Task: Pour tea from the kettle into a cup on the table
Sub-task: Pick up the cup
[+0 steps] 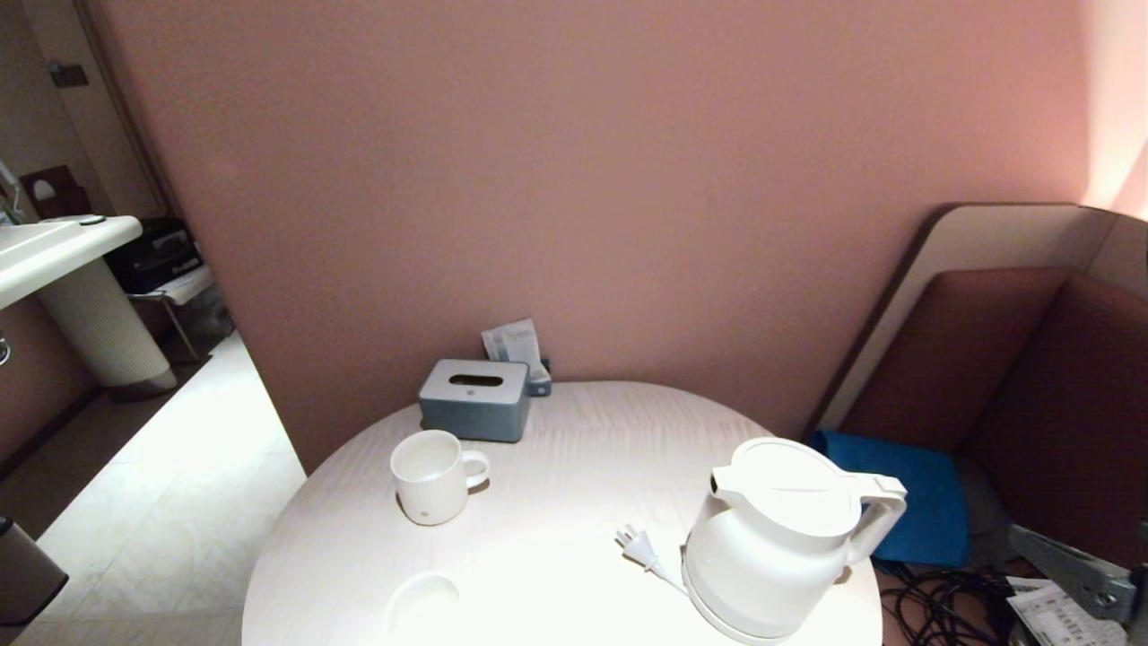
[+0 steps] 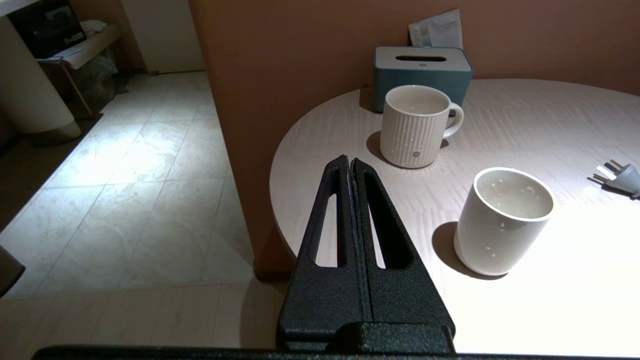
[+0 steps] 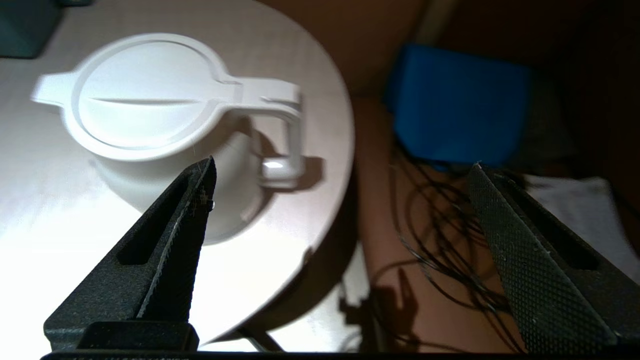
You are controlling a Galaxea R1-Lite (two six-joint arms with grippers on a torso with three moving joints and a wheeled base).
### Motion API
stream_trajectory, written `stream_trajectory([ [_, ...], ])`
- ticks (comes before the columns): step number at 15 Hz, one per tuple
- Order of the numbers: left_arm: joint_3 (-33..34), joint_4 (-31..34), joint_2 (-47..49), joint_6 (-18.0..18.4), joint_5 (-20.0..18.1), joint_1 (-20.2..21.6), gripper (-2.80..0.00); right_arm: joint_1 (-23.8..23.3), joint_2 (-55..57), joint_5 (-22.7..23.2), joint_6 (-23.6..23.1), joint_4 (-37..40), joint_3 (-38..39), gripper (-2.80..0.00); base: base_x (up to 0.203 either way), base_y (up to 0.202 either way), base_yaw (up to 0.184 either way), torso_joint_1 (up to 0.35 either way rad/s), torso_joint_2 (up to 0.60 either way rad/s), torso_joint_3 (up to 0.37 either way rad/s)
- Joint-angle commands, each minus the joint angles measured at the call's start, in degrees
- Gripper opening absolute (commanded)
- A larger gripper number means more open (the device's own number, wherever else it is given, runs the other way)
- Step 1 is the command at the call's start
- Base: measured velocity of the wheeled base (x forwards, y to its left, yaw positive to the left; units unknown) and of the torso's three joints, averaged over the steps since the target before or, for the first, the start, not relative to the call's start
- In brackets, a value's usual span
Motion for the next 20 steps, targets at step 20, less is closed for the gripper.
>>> stream_trajectory([
  [20, 0.00, -0.02, 0.07, -0.01, 0.06, 0.02, -2.80, -5.99, -46.22, 8.55, -12.85, 0.74, 20.59, 0.00, 0.000, 0.000, 0.000, 0.000, 0.00, 0.000],
])
